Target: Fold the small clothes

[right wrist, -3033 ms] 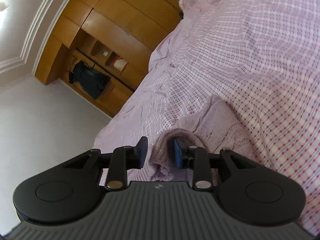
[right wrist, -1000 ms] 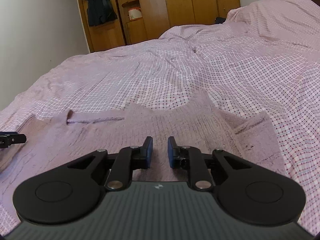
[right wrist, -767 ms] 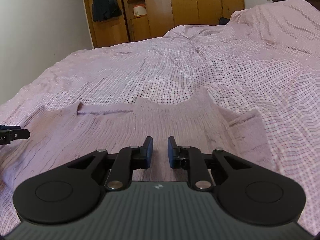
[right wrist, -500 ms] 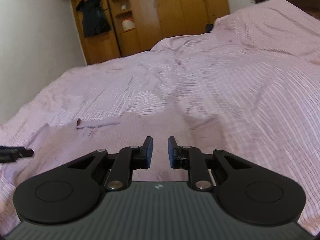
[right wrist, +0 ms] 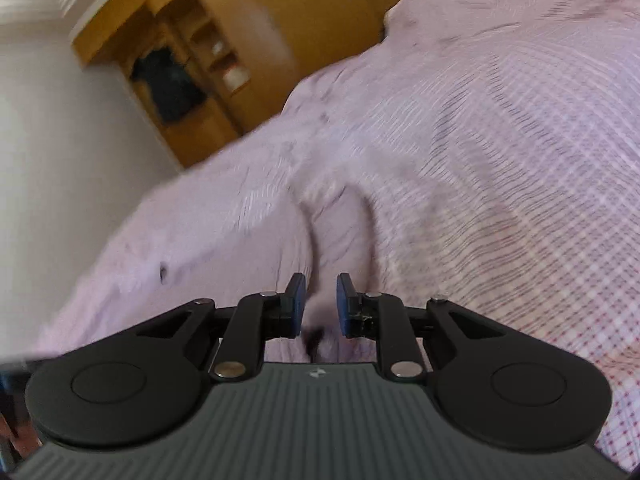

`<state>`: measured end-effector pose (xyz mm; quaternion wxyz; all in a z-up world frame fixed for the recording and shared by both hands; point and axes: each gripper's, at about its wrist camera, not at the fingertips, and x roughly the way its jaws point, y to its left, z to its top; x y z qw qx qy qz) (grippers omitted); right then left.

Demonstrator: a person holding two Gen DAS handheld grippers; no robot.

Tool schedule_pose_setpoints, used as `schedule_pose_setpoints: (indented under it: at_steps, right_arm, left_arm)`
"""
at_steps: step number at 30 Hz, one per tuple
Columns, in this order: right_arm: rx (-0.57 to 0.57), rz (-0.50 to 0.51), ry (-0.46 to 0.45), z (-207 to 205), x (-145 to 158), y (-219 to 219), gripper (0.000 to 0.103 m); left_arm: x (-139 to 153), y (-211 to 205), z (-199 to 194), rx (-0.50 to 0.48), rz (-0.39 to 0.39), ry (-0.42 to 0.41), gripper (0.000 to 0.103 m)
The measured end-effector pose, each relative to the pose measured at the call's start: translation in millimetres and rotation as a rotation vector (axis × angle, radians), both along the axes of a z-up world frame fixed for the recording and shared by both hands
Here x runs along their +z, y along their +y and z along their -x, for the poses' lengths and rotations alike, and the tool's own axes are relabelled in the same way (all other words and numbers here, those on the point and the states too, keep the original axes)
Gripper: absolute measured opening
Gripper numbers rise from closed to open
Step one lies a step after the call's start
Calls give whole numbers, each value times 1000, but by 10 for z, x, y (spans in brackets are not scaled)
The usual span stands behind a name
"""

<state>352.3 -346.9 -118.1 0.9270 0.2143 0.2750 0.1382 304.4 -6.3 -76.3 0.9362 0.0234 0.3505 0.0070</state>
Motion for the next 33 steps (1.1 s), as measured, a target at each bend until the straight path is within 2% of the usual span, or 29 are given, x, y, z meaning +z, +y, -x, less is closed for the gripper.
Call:
schedule_pose_setpoints:
  at_steps: [2, 4, 6, 8, 9, 12, 15, 16, 17, 19, 22, 24, 25, 30, 33]
  right_arm:
    - [36, 106, -16, 14, -2, 131, 22]
    - [59, 150, -31, 62, 8, 189, 22]
    - [64, 137, -53, 123, 48, 177, 22]
    - [89, 75, -54, 158, 75, 142, 22]
    - [113, 50, -38, 143, 71, 133, 22]
    - [127, 101, 48, 62, -41, 223, 22]
    - [143, 5, 54, 44, -104, 204, 22]
    - [142, -30, 50, 38, -107, 180, 19]
    - [139, -65, 42, 36, -111, 142, 10]
    - [147, -184, 42, 36, -107, 50, 8]
    - [83, -231, 58, 115, 5, -117, 6]
    - [51, -305, 68, 194, -1, -303, 6]
    - [45, -305, 83, 212, -12, -351, 6]
    - [39, -169, 164, 246, -180, -292, 6]
    - [59, -102, 132, 305, -136, -188, 8]
  left_arm:
    - [-30, -1, 21, -6, -9, 3, 45]
    - [-44, 11, 40, -11, -12, 3, 45]
    - [-49, 28, 60, -14, -9, 3, 45]
    - [-58, 38, 68, -17, -7, 2, 45]
    - [-64, 40, 67, -19, -7, 2, 45]
    - [-77, 28, 78, -20, -13, 2, 45]
    - [-80, -2, 94, -25, -33, 1, 45]
    - [-81, -7, 97, -25, -35, 1, 45]
    - [-80, -10, 100, -24, -34, 1, 45]
    - [-77, -5, 109, -26, -33, 2, 45]
    - [-78, 27, 130, -30, -25, 2, 45]
    - [-83, 34, 138, -32, -23, 2, 45]
    - [-85, 29, 142, -34, -26, 2, 45]
    - [-88, -10, 147, -39, -45, 0, 45]
    - [-93, -4, 152, -42, -49, -2, 45]
